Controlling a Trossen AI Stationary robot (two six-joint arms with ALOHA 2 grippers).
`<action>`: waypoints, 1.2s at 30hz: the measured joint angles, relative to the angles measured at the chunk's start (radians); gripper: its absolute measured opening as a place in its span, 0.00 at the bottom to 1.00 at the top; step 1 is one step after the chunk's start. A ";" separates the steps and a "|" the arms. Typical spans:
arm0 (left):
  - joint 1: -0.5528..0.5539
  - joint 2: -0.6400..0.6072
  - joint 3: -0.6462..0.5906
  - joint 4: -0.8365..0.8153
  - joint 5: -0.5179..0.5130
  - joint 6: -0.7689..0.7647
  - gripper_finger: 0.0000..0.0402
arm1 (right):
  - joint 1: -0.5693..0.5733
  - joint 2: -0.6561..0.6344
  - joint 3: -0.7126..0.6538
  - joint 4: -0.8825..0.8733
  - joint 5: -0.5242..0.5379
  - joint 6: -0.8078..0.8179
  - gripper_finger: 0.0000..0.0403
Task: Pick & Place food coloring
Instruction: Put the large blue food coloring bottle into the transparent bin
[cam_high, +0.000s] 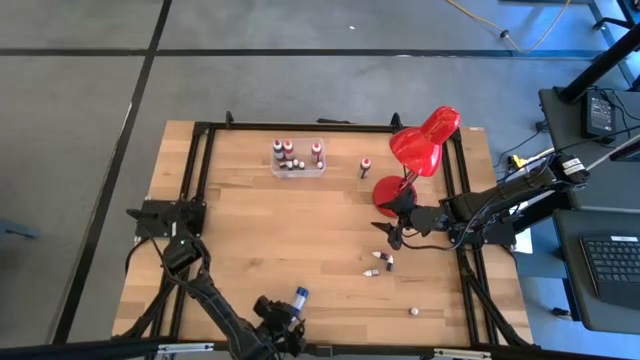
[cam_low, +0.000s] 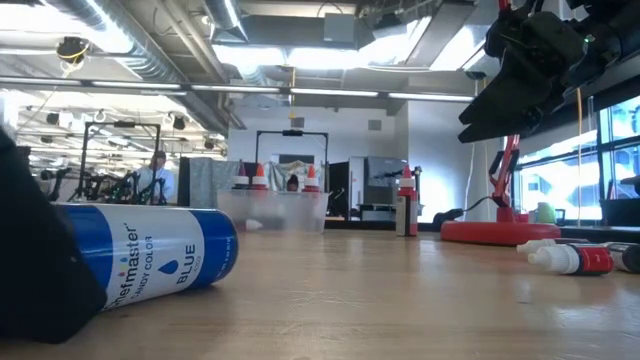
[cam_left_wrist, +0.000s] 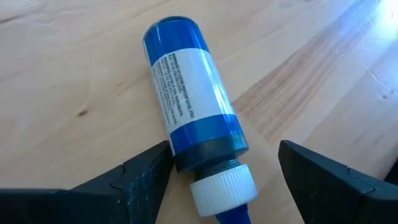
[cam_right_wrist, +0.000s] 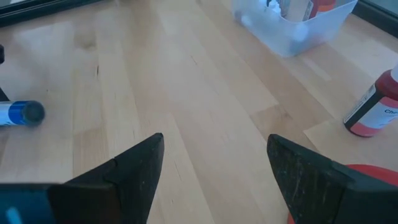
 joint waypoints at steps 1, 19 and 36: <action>0.000 0.000 0.000 0.002 0.001 0.003 0.73 | 0.000 0.000 0.000 0.000 0.000 0.000 0.72; -0.015 0.002 -0.003 0.036 -0.042 0.210 0.73 | 0.000 0.000 0.000 -0.002 0.000 -0.029 0.72; -0.012 0.003 -0.003 0.007 -0.058 0.111 0.55 | 0.000 0.000 0.000 -0.002 0.000 -0.028 0.72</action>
